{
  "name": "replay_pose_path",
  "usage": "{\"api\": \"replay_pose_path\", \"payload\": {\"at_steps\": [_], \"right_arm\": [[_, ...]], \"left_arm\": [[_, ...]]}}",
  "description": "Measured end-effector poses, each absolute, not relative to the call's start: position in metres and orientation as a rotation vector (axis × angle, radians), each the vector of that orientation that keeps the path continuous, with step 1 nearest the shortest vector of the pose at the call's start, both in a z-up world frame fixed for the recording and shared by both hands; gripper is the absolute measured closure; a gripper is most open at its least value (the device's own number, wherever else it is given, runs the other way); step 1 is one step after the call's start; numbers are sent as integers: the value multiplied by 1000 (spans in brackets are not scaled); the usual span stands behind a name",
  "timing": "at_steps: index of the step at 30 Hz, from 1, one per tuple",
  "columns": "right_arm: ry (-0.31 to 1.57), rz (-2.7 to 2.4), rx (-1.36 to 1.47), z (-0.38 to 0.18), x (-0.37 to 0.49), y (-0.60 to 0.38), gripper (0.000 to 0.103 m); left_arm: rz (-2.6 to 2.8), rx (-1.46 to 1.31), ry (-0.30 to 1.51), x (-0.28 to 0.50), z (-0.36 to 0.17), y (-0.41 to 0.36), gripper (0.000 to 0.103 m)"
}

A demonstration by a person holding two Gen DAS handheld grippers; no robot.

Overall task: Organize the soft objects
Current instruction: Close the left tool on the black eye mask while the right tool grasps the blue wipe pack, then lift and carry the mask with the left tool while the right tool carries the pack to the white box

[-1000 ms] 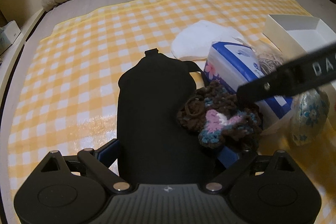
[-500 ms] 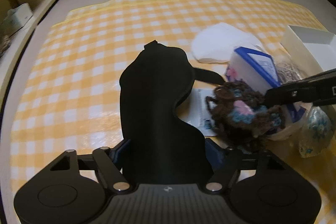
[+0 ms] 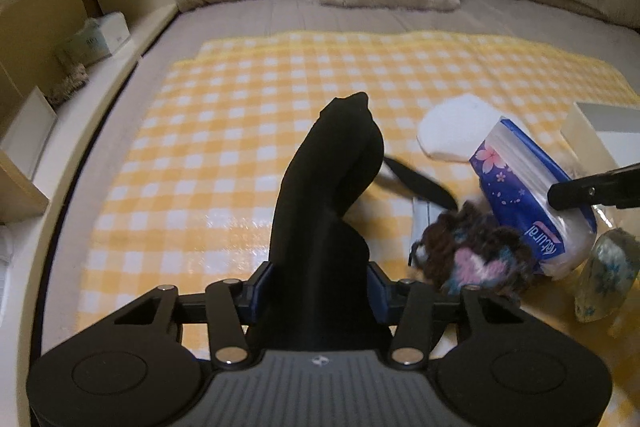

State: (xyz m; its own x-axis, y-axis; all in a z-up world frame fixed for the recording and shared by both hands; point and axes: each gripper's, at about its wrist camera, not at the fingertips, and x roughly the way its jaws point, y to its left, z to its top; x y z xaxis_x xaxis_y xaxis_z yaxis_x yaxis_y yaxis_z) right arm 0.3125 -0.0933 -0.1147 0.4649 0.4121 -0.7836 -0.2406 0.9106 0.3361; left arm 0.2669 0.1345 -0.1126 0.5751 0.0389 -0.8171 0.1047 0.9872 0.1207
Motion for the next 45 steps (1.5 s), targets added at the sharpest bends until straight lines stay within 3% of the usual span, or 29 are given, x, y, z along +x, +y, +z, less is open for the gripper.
{"api": "replay_pose_path", "payload": {"at_steps": [29, 45], "right_arm": [[714, 434, 261, -30, 251, -140, 97], [654, 381, 232, -13, 231, -171, 97]], "left_arm": [[70, 130, 630, 198, -12, 117, 57], [54, 124, 578, 197, 0, 84, 57]]}}
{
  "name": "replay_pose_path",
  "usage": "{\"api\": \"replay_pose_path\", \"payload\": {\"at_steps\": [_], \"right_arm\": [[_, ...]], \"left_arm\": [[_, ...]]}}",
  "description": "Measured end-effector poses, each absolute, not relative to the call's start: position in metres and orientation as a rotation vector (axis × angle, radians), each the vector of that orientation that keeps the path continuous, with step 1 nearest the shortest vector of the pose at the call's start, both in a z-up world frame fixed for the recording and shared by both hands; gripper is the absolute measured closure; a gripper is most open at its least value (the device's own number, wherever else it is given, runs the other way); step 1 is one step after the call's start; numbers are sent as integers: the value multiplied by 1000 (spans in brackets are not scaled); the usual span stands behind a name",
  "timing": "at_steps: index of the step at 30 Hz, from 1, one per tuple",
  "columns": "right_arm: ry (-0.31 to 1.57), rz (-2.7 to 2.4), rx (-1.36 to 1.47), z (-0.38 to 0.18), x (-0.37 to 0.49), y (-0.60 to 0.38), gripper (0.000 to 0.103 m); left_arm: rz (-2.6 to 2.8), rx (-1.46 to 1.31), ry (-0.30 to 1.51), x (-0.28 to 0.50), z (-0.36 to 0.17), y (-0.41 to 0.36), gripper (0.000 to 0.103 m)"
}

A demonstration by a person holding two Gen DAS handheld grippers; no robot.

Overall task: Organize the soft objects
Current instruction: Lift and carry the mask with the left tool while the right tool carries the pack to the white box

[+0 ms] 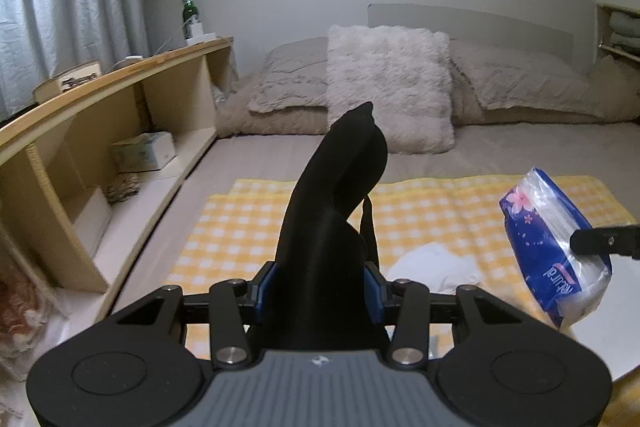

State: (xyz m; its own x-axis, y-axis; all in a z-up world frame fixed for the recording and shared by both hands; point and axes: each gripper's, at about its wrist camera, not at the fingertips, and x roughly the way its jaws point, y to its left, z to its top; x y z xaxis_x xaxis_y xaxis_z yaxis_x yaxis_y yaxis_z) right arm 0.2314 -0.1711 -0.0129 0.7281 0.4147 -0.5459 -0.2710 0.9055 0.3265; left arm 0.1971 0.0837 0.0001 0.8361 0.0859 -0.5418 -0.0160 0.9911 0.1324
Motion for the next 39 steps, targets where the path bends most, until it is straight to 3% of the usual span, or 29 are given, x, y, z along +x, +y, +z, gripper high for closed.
{"api": "replay_pose_path", "payload": {"at_steps": [29, 39], "right_arm": [[587, 28, 309, -16, 195, -356, 97], [652, -87, 277, -39, 197, -393, 97]], "left_arm": [[-302, -1, 592, 234, -15, -123, 57], [-280, 23, 763, 260, -67, -190, 56]]}}
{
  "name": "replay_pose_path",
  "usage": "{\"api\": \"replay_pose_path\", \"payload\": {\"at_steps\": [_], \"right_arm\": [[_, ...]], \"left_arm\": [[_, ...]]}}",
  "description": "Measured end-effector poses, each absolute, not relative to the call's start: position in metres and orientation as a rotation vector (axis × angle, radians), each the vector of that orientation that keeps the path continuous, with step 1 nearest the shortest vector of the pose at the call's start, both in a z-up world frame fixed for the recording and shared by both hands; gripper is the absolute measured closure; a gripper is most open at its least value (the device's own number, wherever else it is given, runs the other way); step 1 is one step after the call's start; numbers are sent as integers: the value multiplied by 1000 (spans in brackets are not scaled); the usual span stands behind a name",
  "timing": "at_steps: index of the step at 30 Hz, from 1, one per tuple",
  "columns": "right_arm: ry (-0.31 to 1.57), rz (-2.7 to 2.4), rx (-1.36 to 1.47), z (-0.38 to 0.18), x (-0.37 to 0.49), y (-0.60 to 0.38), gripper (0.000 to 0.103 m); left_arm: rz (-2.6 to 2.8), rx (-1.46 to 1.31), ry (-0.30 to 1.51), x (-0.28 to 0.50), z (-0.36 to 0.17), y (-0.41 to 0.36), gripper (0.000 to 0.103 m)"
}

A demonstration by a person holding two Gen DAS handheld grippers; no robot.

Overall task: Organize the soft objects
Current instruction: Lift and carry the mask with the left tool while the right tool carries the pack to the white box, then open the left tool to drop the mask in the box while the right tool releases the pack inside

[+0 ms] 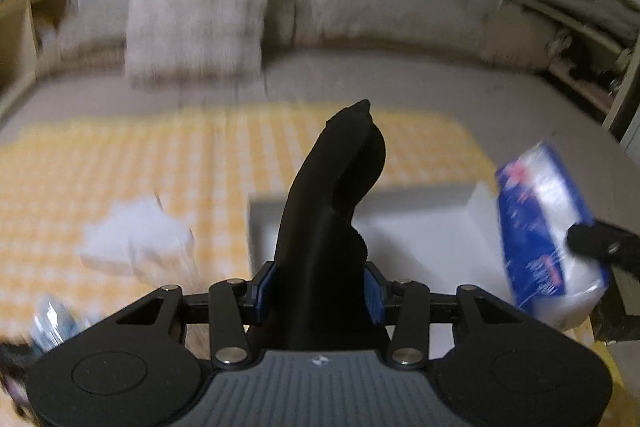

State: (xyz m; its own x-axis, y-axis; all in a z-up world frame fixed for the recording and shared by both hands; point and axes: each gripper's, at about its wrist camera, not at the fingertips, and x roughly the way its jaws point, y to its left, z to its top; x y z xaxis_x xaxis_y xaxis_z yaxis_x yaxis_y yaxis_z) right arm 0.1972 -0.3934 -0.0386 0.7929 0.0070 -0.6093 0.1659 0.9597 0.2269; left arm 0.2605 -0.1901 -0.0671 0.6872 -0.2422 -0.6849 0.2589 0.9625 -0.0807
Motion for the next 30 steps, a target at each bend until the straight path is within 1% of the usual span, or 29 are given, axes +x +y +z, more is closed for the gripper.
{"api": "replay_pose_path", "payload": {"at_steps": [4, 6, 8, 9, 10, 11, 12, 13, 21, 27, 30], "right_arm": [[687, -108, 246, -50, 202, -400, 97], [707, -116, 229, -55, 205, -401, 97], [728, -126, 200, -60, 208, -402, 97], [741, -133, 183, -62, 210, -401, 97], [755, -141, 167, -64, 212, -401, 97], [766, -151, 149, -67, 213, -400, 97], [777, -160, 128, -70, 214, -400, 97], [785, -167, 109, -71, 215, -400, 97], [848, -200, 35, -88, 221, -411, 97], [874, -169, -65, -98, 220, -411, 97], [900, -139, -118, -104, 221, -404, 97]], "left_arm": [[-256, 4, 944, 279, -105, -203, 56], [-238, 39, 983, 279, -122, -205, 55], [-220, 75, 1005, 280, -133, -208, 51], [-217, 93, 1002, 279, -136, -210, 47], [-213, 110, 995, 280, -137, -211, 40], [-209, 130, 984, 280, -137, -215, 36], [-201, 153, 969, 277, -137, -218, 27], [-196, 167, 958, 276, -138, -221, 25], [-265, 131, 974, 270, -141, -228, 26], [-302, 104, 969, 271, -138, -227, 30], [-327, 108, 973, 269, -139, -231, 30]]}}
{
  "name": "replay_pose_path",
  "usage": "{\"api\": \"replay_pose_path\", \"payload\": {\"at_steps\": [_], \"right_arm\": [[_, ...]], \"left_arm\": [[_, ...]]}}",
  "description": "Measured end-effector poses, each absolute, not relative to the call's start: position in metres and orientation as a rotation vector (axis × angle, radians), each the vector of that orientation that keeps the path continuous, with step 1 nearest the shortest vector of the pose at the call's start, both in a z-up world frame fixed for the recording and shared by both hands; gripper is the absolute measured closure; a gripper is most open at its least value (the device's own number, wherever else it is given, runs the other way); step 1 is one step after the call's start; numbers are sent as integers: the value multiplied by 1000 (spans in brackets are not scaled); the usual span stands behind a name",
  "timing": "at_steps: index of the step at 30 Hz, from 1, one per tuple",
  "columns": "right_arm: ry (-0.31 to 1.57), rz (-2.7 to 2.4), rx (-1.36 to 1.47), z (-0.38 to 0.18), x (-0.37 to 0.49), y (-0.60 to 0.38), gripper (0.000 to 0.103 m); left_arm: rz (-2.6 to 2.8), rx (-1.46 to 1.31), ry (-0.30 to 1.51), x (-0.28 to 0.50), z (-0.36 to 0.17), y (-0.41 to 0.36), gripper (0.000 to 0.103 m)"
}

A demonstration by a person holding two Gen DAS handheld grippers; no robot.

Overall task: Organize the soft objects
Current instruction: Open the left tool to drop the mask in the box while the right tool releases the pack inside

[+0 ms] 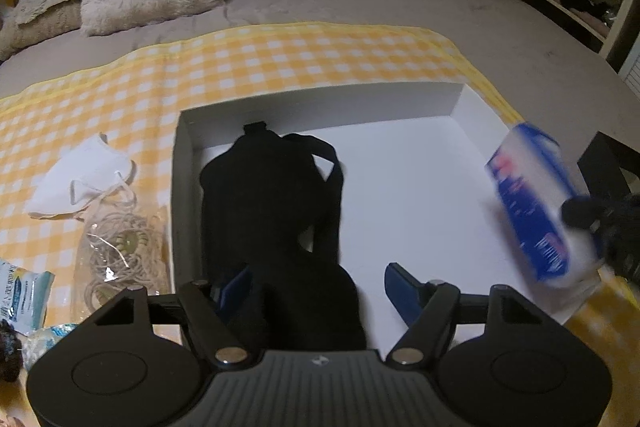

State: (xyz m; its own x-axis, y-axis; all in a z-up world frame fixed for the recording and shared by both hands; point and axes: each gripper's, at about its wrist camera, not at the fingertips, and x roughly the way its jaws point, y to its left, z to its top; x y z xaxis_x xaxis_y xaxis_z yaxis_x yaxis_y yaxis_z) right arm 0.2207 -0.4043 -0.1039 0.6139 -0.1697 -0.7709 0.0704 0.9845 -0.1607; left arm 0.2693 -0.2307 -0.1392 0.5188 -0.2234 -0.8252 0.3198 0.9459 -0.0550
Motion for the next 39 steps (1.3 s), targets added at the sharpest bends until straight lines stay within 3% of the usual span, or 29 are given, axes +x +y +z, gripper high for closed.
{"api": "replay_pose_path", "payload": {"at_steps": [4, 7, 8, 12, 14, 17, 19, 22, 33, 36, 39], "right_arm": [[989, -78, -101, -114, 223, -400, 93], [978, -99, -41, -109, 223, -406, 71], [967, -102, -7, -105, 222, -410, 68], [918, -95, 145, -94, 219, -421, 68], [918, -79, 166, -93, 221, -421, 74], [956, -27, 169, -100, 224, -413, 87], [985, 12, 180, -105, 226, -408, 93], [1046, 20, 151, -116, 230, -403, 94], [1043, -112, 142, -123, 226, -429, 92], [1030, -99, 135, -119, 225, -427, 92], [1022, -89, 133, -117, 223, -426, 92]], "left_arm": [[-347, 106, 985, 267, -140, -232, 22], [-341, 92, 999, 268, -140, -227, 19], [-336, 84, 1001, 269, -140, -225, 19], [-336, 62, 993, 273, -135, -221, 19], [-338, 52, 986, 275, -132, -220, 21], [-347, 46, 967, 275, -126, -220, 41], [-360, 35, 952, 274, -121, -219, 60], [-407, 17, 951, 274, -118, -221, 79], [-609, 99, 1084, 261, -158, -252, 81], [-559, 156, 1087, 266, -173, -252, 89], [-518, 155, 1054, 273, -175, -248, 89]]}}
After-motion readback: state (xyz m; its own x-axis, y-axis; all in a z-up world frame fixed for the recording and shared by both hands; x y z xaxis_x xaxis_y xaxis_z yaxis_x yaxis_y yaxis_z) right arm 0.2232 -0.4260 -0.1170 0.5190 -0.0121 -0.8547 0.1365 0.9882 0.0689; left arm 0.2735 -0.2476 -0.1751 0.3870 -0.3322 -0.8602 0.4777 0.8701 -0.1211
